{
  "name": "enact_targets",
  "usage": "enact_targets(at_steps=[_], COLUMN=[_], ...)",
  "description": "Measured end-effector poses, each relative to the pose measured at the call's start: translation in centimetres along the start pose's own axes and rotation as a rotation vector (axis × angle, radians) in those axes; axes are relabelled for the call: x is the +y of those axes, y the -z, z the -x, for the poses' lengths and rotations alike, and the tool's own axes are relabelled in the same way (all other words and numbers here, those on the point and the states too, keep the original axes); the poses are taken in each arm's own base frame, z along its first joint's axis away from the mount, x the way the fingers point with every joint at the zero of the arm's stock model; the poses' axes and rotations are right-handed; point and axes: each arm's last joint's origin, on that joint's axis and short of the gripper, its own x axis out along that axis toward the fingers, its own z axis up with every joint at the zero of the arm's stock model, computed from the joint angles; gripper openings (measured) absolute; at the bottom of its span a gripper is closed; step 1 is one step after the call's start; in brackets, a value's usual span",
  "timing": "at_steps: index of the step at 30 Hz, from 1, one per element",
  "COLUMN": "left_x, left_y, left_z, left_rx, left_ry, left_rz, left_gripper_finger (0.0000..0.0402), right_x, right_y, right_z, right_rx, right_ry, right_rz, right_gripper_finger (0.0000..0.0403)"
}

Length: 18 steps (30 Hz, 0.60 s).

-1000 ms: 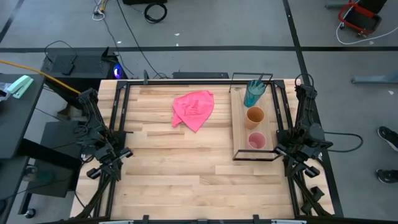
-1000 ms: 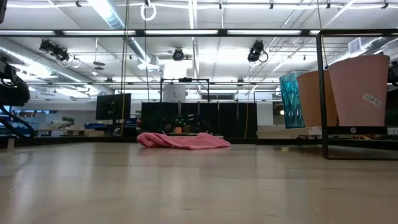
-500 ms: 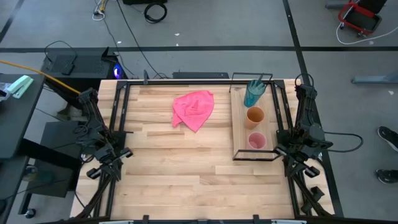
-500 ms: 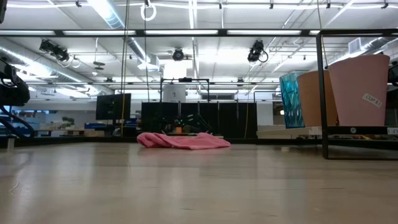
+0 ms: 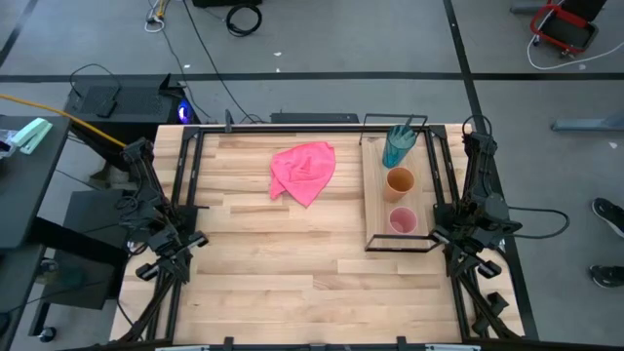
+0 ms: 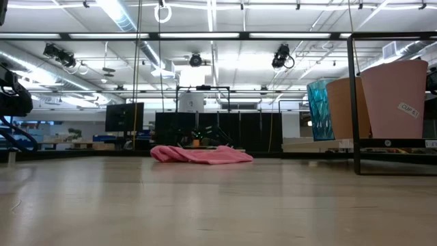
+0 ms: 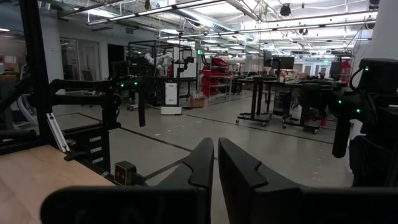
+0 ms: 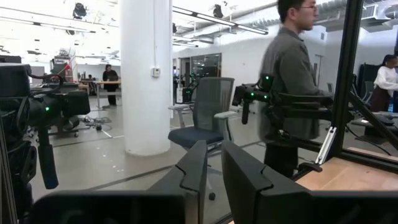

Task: Stack small to large cups/mugs on shelf
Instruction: Return to Home Position

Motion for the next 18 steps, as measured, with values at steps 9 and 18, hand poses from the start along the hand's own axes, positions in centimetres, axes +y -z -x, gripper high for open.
enact_targets(at_steps=[9, 18], left_x=[0.0, 0.0], left_y=[0.0, 0.0], left_z=[0.0, 0.0], left_rx=[0.0, 0.0], left_ry=[0.0, 0.0], left_rz=[0.0, 0.0], left_gripper_finger=[0.004, 0.003], right_x=[0.0, 0.0], right_y=[0.0, 0.0], right_z=[0.0, 0.0], right_rx=[0.0, 0.0], right_ry=[0.0, 0.0], right_rz=[0.0, 0.0], right_gripper_finger=[0.0057, 0.0057])
